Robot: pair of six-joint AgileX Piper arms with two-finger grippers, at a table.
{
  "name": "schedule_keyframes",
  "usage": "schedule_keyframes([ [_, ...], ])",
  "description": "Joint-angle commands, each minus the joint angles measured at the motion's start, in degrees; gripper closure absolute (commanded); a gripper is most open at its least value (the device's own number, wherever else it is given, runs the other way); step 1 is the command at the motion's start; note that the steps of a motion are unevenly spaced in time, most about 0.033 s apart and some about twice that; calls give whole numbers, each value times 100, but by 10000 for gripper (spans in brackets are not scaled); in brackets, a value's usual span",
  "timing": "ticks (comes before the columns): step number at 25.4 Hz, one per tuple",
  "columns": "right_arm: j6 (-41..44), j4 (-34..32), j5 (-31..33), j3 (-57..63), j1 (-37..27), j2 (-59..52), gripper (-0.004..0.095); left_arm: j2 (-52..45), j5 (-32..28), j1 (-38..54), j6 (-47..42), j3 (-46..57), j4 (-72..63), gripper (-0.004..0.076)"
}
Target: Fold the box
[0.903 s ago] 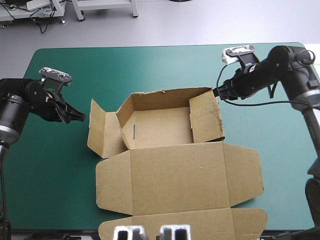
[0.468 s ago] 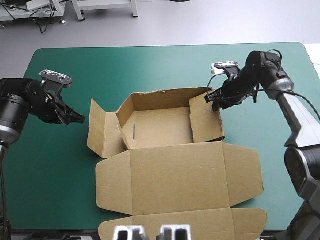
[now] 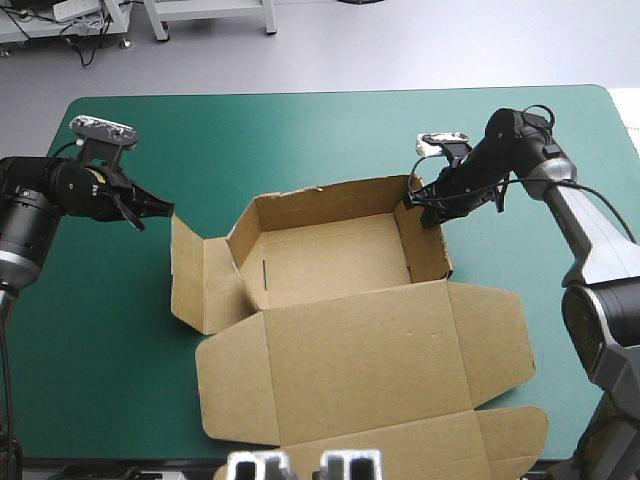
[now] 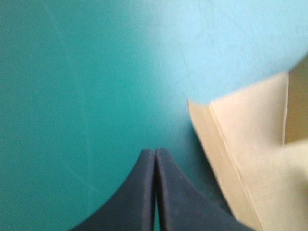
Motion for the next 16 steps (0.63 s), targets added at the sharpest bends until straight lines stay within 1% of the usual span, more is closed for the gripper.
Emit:
schedule_keyframes([
  [1, -172, 260, -157, -148, -14, -282, 927, -162, -998, 15, -502, -184, 79, 734],
  [3, -187, 293, -168, -191, -14, -388, 927, -154, -1397, 15, -931, -184, 192, 734],
  [6, -187, 295, -168, -389, -32, -599, 927, -140, -1923, 160, -1196, -184, 22, 734],
  [8, -187, 313, -112, -624, -97, -766, 927, -88, -2053, 384, -1196, -184, -438, 734],
  [9, -187, 359, -18, -886, -219, -955, 927, 41, -2043, 751, -1112, -184, -1203, 734],
  [10, -187, 408, 42, -1001, -291, -1034, 927, 90, -1998, 958, -974, -184, -1593, 733],
  [13, -187, 666, 189, -1376, -587, -1297, 927, 292, -1765, 1532, -57, -184, -3257, 734],
  [14, -217, 906, 189, -1582, -810, -1487, 927, 435, -1483, 1859, 867, -184, -4585, 734],
  [15, -239, 1022, 189, -1677, -898, -1557, 927, 507, -1324, 1967, 1201, -184, -5189, 734],
  [16, -275, 1321, 189, -1836, -1100, -1727, 927, 656, -1005, 2172, 1768, -184, -6191, 734],
])
